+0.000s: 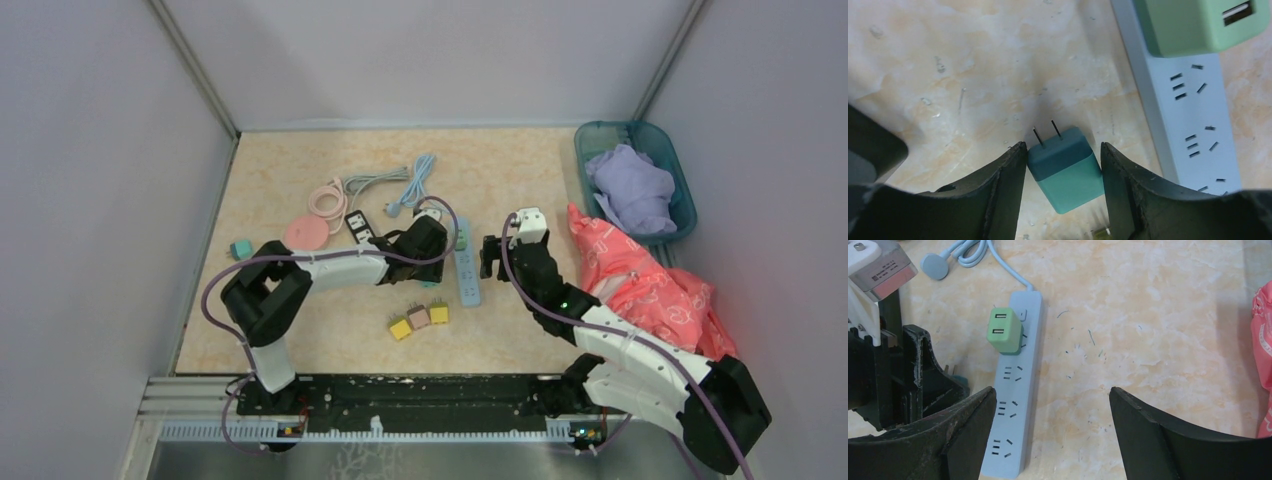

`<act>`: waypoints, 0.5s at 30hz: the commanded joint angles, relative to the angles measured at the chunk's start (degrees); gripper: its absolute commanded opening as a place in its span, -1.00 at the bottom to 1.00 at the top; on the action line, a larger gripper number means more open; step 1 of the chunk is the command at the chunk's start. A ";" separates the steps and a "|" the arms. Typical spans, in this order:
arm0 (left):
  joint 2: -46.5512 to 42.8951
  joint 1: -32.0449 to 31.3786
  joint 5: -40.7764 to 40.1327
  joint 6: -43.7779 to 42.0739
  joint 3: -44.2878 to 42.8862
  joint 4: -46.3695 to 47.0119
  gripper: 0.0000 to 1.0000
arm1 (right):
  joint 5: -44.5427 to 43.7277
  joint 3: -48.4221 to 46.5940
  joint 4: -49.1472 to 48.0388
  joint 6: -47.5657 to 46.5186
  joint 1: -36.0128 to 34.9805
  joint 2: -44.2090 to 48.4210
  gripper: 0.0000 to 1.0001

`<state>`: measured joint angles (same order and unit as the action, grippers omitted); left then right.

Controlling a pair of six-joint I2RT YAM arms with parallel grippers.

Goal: Insert the plug

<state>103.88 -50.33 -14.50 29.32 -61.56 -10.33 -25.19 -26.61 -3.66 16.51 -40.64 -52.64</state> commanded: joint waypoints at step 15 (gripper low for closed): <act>-1.15 0.06 -1.58 4.62 -0.09 -4.17 0.37 | 0.87 0.75 -3.94 -0.34 0.04 0.96 0.66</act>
<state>101.91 -50.28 -16.47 31.62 -60.95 -13.45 -24.97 -26.26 -4.36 16.53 -40.64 -52.58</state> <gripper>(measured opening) 0.698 0.829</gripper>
